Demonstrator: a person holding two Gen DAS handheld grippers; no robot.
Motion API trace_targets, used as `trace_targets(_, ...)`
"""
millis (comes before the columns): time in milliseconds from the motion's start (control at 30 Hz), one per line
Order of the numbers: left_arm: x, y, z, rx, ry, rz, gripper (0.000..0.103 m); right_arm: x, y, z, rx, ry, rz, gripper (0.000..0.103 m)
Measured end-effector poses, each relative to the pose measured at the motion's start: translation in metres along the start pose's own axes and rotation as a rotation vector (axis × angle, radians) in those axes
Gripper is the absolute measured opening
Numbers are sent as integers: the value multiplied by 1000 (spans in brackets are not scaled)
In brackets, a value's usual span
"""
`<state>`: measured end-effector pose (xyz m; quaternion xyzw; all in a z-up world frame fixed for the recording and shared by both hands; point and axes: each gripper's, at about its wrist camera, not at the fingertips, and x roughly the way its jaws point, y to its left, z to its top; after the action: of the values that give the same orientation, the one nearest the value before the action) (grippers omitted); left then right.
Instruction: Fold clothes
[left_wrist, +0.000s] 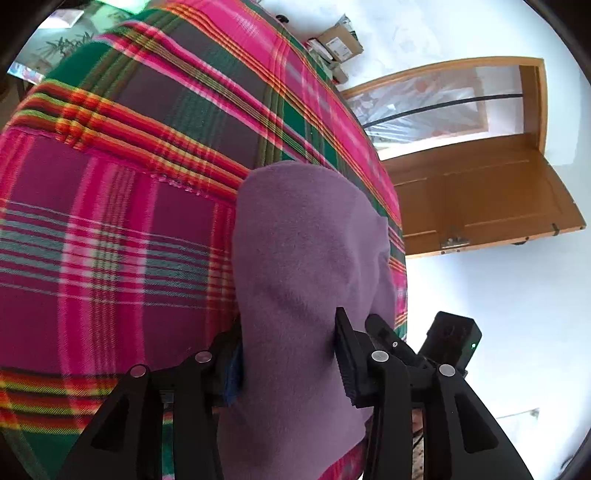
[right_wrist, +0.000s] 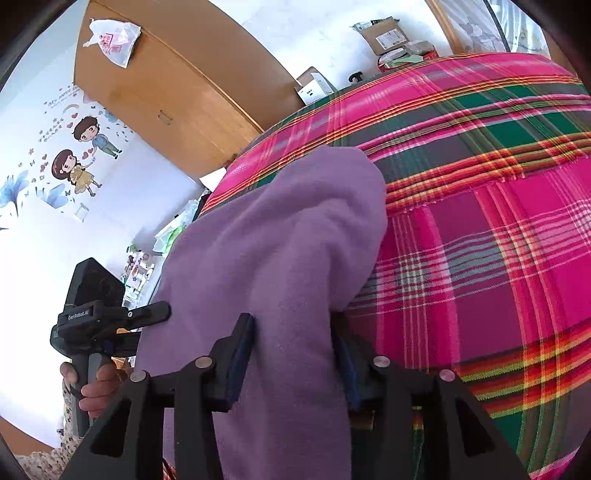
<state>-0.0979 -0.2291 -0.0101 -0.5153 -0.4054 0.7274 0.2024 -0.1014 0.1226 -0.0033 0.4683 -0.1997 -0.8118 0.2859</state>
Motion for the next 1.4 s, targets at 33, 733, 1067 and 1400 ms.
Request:
trace_targets(33, 10, -11, -15, 0, -6, 4, 45, -1, 1, 0, -2, 0, -8, 43)
trace_targets(733, 52, -32, -89, -36, -75, 80, 45, -58, 37, -56, -242, -162, -249, 43)
trace_targets(1067, 34, -31, -105, -25, -74, 104, 45, -60, 32, -85, -204, -105, -268, 43)
trace_targets(1400, 26, -63, -138, 110, -166, 291, 45, -70, 51, -115, -263, -78, -308, 43)
